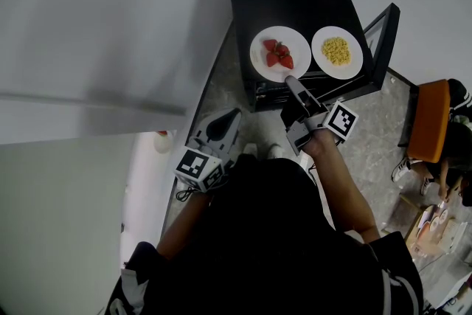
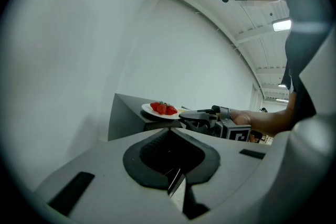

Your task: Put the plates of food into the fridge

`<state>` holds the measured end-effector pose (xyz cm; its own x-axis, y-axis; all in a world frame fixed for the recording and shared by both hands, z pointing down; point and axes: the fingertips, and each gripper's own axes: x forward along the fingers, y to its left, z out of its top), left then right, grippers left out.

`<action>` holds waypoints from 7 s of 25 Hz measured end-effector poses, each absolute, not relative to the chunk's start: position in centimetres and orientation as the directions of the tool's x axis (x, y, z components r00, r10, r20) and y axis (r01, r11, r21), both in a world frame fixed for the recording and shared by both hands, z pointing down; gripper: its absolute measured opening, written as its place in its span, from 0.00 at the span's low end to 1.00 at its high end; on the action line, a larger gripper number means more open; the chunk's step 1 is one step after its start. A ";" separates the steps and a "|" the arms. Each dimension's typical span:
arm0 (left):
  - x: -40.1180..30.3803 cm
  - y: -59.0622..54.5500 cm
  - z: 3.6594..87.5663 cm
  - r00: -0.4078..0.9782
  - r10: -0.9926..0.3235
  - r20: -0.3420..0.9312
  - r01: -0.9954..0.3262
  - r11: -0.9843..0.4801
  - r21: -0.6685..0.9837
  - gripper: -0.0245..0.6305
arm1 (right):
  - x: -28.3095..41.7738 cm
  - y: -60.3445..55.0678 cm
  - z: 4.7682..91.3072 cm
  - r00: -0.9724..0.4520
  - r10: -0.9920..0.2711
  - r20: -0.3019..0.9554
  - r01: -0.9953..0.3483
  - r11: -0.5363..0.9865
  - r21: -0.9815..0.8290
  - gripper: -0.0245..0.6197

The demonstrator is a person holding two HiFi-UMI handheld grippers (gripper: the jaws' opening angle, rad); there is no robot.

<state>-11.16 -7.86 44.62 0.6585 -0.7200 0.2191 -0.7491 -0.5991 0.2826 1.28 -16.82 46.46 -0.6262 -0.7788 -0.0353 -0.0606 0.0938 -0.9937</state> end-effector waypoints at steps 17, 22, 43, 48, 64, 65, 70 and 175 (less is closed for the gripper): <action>-10.3 -5.0 45.0 0.662 -0.714 0.227 -0.746 -0.600 0.288 0.07 | 2.0 -10.3 44.5 -0.685 -0.713 -0.145 0.054 0.149 -0.987 0.10; -9.7 -3.0 45.1 0.660 -0.712 0.240 -0.748 -0.591 0.302 0.07 | 2.5 -7.3 43.8 -0.697 -0.695 -0.178 0.085 0.167 -0.982 0.10; -8.6 -3.2 46.5 0.680 -0.689 0.251 -0.730 -0.606 0.316 0.07 | 4.3 -3.2 47.0 -0.684 -0.703 -0.196 0.140 0.137 -0.981 0.10; -9.2 -2.6 46.7 0.670 -0.696 0.259 -0.740 -0.594 0.316 0.07 | 4.2 -3.0 48.4 -0.685 -0.707 -0.174 0.128 0.119 -0.985 0.10; -10.3 -2.8 47.5 0.651 -0.703 0.287 -0.757 -0.569 0.322 0.07 | 4.2 -5.5 53.6 -0.677 -0.720 -0.152 0.135 0.082 -0.987 0.10; -10.3 -2.8 47.5 0.649 -0.704 0.288 -0.758 -0.568 0.322 0.07 | 4.2 -5.7 54.0 -0.679 -0.719 -0.147 0.130 0.079 -0.988 0.10; -10.6 -2.7 47.6 0.642 -0.707 0.297 -0.764 -0.559 0.323 0.07 | 4.0 -6.2 56.3 -0.696 -0.709 -0.109 0.103 0.052 -0.993 0.10; -11.6 -3.3 48.1 0.613 -0.710 0.346 -0.789 -0.535 0.300 0.07 | 3.4 -17.0 64.9 -0.607 -0.777 0.164 -0.077 -0.148 -0.986 0.19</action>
<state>-11.57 -3.31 48.10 0.6132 -0.7103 0.3456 -0.7894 -0.5355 0.3001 3.45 -17.02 64.87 -0.6072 -0.7774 0.1640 -0.0766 -0.1482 -0.9860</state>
